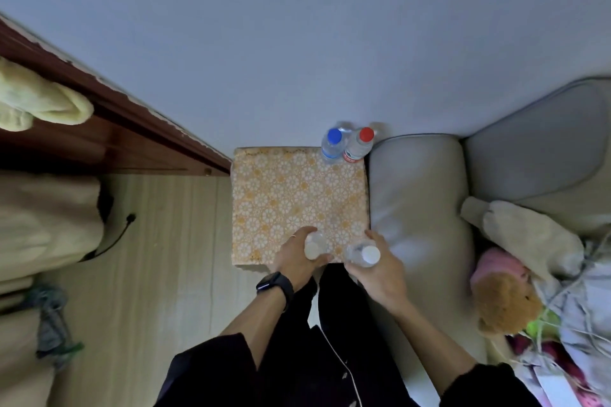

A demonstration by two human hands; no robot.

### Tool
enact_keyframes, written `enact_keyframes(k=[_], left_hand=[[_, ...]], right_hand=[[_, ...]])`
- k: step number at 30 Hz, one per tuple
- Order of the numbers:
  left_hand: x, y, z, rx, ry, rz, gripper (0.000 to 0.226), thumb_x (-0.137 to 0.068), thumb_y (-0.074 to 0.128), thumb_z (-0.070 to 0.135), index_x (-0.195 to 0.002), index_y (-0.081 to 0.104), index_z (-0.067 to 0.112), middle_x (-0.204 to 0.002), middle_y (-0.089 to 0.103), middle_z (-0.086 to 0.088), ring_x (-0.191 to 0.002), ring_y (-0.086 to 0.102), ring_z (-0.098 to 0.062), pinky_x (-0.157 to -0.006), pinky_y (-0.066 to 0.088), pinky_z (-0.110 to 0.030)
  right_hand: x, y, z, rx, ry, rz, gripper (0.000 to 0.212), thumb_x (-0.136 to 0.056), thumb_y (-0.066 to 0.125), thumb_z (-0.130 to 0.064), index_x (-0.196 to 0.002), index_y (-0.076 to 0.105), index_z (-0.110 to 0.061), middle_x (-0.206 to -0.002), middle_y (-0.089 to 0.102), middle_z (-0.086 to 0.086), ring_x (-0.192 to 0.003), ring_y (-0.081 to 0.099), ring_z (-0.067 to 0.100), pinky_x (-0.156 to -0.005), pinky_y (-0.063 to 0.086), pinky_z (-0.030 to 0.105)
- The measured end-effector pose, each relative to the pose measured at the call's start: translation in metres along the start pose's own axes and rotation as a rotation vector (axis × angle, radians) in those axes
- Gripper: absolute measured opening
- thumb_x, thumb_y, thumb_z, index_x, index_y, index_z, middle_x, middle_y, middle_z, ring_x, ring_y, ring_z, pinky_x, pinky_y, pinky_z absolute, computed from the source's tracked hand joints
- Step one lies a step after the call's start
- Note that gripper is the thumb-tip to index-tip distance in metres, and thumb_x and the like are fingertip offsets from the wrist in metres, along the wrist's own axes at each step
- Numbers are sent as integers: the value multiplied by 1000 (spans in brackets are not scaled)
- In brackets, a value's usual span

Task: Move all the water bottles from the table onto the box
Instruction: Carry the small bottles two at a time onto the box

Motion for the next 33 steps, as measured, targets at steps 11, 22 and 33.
enact_keyframes(k=[11,22,33], left_hand=[[-53,33,-17,-7,24,-20,69,-79,76,53,-137,42,40,-132,61,3,-111,62,-25,-80,52,-37],[-64,33,-33,-28,26,55,98,-76,79,50,-146,11,53,-149,45,-2,-120,58,-29,-88,54,-46],[-74,34,-26,-19,26,130,73,-84,74,48,-141,34,24,-116,68,-8,-99,66,-33,-80,55,-47]], right_hand=[[-57,29,24,-53,-29,37,65,-67,81,-50,-117,39,-51,-95,57,-32,-90,56,5,-67,39,15],[-72,43,37,22,-28,-17,108,-64,76,-76,-148,21,-36,-147,48,-7,-131,49,15,-104,43,35],[-81,37,36,-12,8,-19,79,-80,69,-65,-141,36,-27,-110,60,-7,-105,65,26,-82,48,31]])
Point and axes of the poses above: each hand's wrist, its own x-axis away from the middle knuckle, its own y-axis out of the palm, z = x × y, the point moved 9 cm from there along -x, towards the middle knuckle
